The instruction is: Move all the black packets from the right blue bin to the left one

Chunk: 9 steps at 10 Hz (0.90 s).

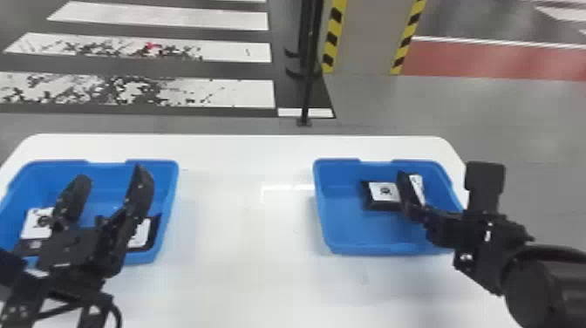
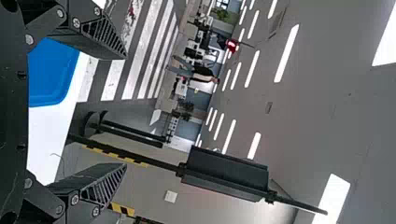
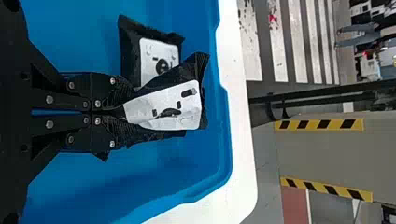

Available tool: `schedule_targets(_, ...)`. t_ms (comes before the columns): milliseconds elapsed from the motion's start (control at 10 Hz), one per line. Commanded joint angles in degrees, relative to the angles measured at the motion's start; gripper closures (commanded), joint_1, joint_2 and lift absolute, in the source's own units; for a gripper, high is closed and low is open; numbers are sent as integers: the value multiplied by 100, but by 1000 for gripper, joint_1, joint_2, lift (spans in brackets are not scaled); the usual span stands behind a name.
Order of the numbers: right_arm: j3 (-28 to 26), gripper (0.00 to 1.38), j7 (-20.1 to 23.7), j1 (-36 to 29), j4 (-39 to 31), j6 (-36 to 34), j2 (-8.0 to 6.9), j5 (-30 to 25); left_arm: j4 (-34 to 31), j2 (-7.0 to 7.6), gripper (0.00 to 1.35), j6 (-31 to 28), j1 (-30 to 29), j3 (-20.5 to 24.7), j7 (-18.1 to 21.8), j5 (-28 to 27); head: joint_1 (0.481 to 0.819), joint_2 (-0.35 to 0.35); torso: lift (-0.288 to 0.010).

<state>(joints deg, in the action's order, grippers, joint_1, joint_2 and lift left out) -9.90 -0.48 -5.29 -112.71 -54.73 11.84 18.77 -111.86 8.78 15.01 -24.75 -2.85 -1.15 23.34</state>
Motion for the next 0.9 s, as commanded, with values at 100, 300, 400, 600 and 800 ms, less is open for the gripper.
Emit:
schedule_targets(100, 121, 1151, 532, 23, -267, 284, 20, 88, 0, 27, 248, 257, 15, -172, 1, 237, 695, -80, -168)
schedule_targets(300, 464, 1151, 1235, 248, -295, 636, 117, 397, -85, 124, 248, 594, 85, -560, 1, 568, 695, -40, -168)
schedule_targets(400, 681, 1151, 1463, 388, -239, 734, 161, 648, -169, 168, 248, 622, 127, -743, -8, 580, 695, -29, -168)
schedule_targets(600, 1230, 1151, 1657, 557, -225, 833, 240, 1025, -169, 273, 248, 538, 254, -1132, 1, 568, 695, 18, -168)
schedule_targets(800, 1687, 1151, 1665, 698, -253, 847, 284, 1277, -169, 326, 248, 313, 324, -1280, -8, 511, 695, 43, -168)
